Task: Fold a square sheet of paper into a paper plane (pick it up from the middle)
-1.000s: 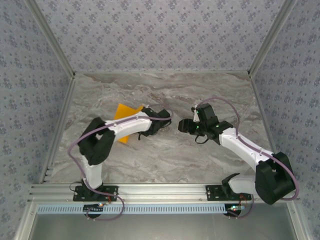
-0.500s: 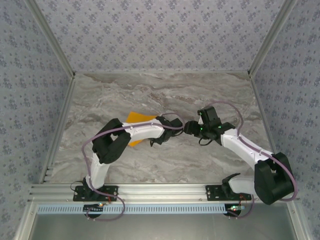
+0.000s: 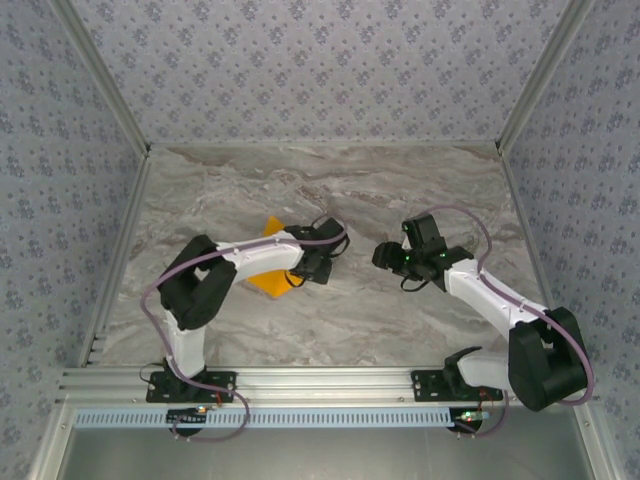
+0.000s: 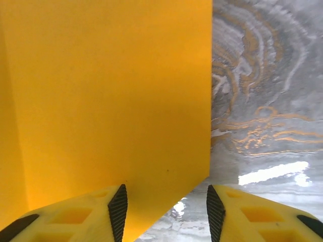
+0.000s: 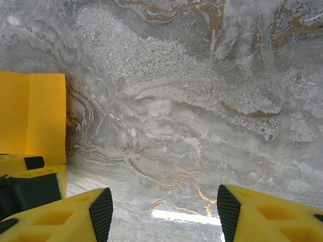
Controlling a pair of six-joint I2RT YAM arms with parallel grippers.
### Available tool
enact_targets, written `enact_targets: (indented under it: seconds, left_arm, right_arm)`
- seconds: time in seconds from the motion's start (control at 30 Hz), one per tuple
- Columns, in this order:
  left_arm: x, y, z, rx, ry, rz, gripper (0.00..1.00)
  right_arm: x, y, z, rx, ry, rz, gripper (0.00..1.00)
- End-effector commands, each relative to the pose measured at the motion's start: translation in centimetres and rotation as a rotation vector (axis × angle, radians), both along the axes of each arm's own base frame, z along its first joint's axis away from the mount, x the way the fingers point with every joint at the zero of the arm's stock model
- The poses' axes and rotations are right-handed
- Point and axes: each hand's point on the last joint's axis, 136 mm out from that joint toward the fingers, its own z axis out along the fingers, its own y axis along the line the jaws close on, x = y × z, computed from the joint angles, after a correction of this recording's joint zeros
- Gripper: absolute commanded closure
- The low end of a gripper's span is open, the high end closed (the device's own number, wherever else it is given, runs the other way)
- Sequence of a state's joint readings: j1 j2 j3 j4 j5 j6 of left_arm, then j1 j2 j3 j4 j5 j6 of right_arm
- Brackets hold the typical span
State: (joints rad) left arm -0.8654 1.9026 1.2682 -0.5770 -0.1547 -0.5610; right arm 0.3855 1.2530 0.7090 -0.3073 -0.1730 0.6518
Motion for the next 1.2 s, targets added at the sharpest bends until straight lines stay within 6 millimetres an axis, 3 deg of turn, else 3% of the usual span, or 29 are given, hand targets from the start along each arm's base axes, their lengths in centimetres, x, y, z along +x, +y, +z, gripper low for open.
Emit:
enact_targets:
  seconds: [0.0, 0.17, 0.3, 0.4, 0.5, 0.63, 0.8, 0.97, 1.13, 1.17]
  left_arm:
    - [-0.8, -3.2, 1.5, -0.242, 0.075, -0.046, 0.49]
    - [-1.7, -5.3, 4.1, -0.41, 0.092, -0.11, 0.46]
    - [-2.1, -6.3, 8.0, -0.522, 0.055, -0.155, 0.43]
    - [-2.3, -6.4, 11.2, -0.598, 0.014, -0.173, 0.42]
    - [-2.0, -5.3, 14.0, -0.647, -0.051, -0.148, 0.35]
    - [-0.1, -1.3, 15.4, -0.651, -0.139, 0.003, 0.24]
    - [1.8, 5.5, 13.4, -0.625, -0.152, 0.234, 0.14]
    - [1.8, 13.0, 9.4, -0.565, -0.104, 0.516, 0.12]
    - [0.3, 19.4, 6.7, -0.462, -0.117, 0.718, 0.04]
    - [0.0, 20.2, 6.5, -0.457, -0.123, 0.749, 0.03]
  right_arm:
    - [-0.1, 0.1, -0.5, 0.022, 0.021, -0.012, 0.39]
    - [0.0, 0.2, -0.5, 0.026, 0.025, -0.013, 0.39]
    - [0.2, 0.3, -0.3, 0.028, 0.02, -0.016, 0.39]
    - [0.3, 0.3, -0.1, 0.029, 0.017, -0.02, 0.39]
    - [0.4, 0.5, 0.0, 0.035, 0.012, -0.016, 0.38]
    - [0.7, 1.8, 1.0, 0.048, -0.015, 0.022, 0.36]
    - [1.2, 6.1, 4.0, 0.055, -0.104, 0.126, 0.34]
    - [1.1, 13.3, 5.6, 0.017, -0.153, 0.273, 0.36]
    - [1.2, 21.2, 3.3, 0.006, -0.096, 0.404, 0.49]
    - [1.0, 22.6, 2.1, 0.004, -0.069, 0.428, 0.52]
